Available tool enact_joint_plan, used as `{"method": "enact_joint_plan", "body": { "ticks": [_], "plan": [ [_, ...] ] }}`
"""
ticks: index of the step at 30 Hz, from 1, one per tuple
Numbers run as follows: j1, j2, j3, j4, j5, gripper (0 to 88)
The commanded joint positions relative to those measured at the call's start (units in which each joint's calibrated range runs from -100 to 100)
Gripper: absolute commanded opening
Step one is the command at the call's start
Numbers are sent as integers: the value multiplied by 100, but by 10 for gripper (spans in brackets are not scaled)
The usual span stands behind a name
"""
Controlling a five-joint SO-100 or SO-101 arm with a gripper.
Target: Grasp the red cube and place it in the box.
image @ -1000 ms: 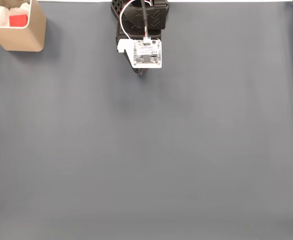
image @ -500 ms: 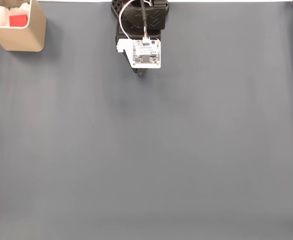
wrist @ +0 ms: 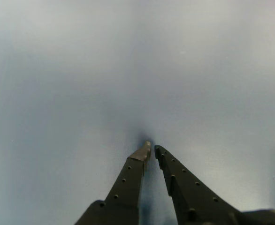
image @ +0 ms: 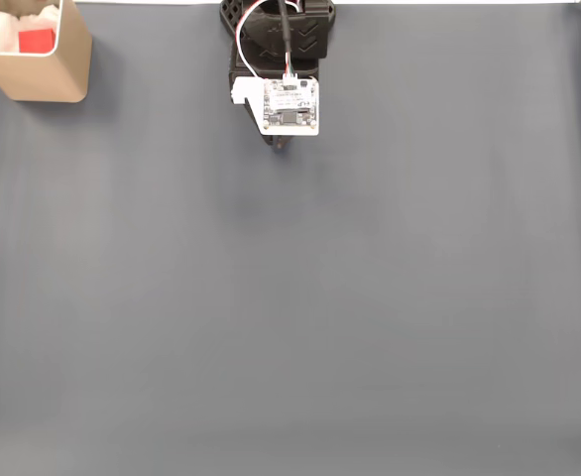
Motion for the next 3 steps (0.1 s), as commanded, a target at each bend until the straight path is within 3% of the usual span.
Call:
{"method": "enact_joint_plan", "body": {
  "ticks": [1, 3],
  "plan": [
    [60, 17, 81, 104, -54, 2],
    [60, 17, 81, 104, -54, 2]
  ]
}}
